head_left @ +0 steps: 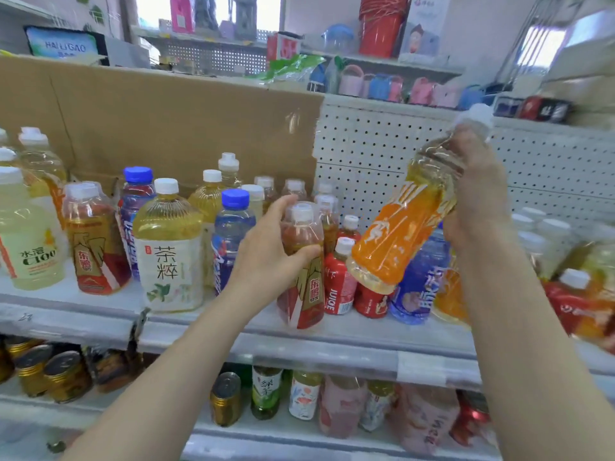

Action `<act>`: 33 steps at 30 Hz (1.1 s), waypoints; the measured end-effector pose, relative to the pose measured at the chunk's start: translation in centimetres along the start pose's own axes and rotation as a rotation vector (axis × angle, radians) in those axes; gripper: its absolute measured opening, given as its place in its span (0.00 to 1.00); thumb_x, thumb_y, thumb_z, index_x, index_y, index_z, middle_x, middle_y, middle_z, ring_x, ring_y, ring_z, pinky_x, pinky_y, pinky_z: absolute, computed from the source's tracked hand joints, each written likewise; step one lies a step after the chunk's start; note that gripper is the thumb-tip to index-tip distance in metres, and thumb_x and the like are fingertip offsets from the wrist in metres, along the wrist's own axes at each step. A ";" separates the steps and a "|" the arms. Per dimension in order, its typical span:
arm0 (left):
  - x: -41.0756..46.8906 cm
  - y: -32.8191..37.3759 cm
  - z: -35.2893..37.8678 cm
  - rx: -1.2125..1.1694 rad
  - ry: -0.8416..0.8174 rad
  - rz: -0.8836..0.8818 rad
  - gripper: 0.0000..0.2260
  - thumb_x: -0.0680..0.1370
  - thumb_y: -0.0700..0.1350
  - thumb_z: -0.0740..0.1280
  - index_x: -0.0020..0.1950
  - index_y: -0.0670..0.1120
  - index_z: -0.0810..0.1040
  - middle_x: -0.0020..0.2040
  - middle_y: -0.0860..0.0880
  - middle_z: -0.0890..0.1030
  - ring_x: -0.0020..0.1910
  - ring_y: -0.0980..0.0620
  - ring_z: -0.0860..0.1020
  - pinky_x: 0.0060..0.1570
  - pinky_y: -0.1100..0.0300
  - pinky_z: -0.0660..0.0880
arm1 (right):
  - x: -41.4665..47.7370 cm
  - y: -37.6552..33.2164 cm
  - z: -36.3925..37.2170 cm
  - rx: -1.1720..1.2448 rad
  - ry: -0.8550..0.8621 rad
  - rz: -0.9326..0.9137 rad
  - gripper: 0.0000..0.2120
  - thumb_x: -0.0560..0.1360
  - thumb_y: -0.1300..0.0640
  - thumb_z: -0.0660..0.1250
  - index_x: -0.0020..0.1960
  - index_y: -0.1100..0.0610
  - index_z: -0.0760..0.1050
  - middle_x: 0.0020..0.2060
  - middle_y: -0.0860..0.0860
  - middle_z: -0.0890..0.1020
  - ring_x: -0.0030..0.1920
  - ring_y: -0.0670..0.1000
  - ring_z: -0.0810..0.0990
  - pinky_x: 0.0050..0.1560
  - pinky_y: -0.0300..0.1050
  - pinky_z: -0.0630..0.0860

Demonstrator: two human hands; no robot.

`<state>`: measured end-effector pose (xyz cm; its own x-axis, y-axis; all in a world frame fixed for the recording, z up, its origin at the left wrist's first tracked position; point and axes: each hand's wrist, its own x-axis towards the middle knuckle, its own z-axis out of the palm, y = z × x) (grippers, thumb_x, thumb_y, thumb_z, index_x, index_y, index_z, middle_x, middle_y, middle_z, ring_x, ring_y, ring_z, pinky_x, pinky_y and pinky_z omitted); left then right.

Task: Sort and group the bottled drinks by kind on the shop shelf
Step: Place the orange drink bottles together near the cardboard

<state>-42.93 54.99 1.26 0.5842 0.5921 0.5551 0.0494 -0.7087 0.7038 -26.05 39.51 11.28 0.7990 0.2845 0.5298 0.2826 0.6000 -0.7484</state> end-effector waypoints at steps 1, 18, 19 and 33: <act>0.3 -0.2 0.4 -0.001 -0.014 -0.001 0.33 0.72 0.50 0.76 0.73 0.58 0.65 0.56 0.55 0.79 0.58 0.51 0.77 0.60 0.45 0.76 | -0.6 0.3 -0.4 -0.041 -0.012 0.027 0.06 0.76 0.54 0.68 0.49 0.56 0.77 0.40 0.53 0.80 0.41 0.52 0.80 0.45 0.49 0.77; 3.2 -3.3 3.2 0.236 0.012 0.059 0.33 0.76 0.44 0.74 0.76 0.49 0.61 0.76 0.50 0.64 0.72 0.49 0.67 0.68 0.54 0.67 | -4.9 6.3 -1.4 -0.430 -0.206 0.022 0.10 0.75 0.42 0.70 0.53 0.44 0.81 0.50 0.46 0.86 0.54 0.50 0.84 0.60 0.62 0.78; 3.1 -3.2 3.3 0.264 0.021 0.063 0.34 0.76 0.44 0.73 0.77 0.49 0.60 0.77 0.50 0.62 0.74 0.49 0.66 0.68 0.54 0.67 | -4.8 6.4 -1.4 -0.433 -0.210 0.022 0.09 0.76 0.43 0.70 0.54 0.44 0.80 0.50 0.45 0.86 0.54 0.49 0.84 0.60 0.62 0.79; -6.4 -1.2 3.7 -0.285 -0.241 -0.079 0.26 0.75 0.63 0.66 0.72 0.63 0.65 0.63 0.65 0.76 0.63 0.66 0.75 0.62 0.63 0.75 | -5.9 6.8 1.8 -0.202 -0.381 0.106 0.05 0.81 0.53 0.67 0.54 0.51 0.80 0.44 0.47 0.86 0.48 0.50 0.85 0.49 0.50 0.79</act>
<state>-43.74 50.62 -4.80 0.7631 0.5090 0.3982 -0.1055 -0.5098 0.8538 -29.80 43.25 3.72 0.5868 0.6149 0.5268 0.3382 0.4050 -0.8495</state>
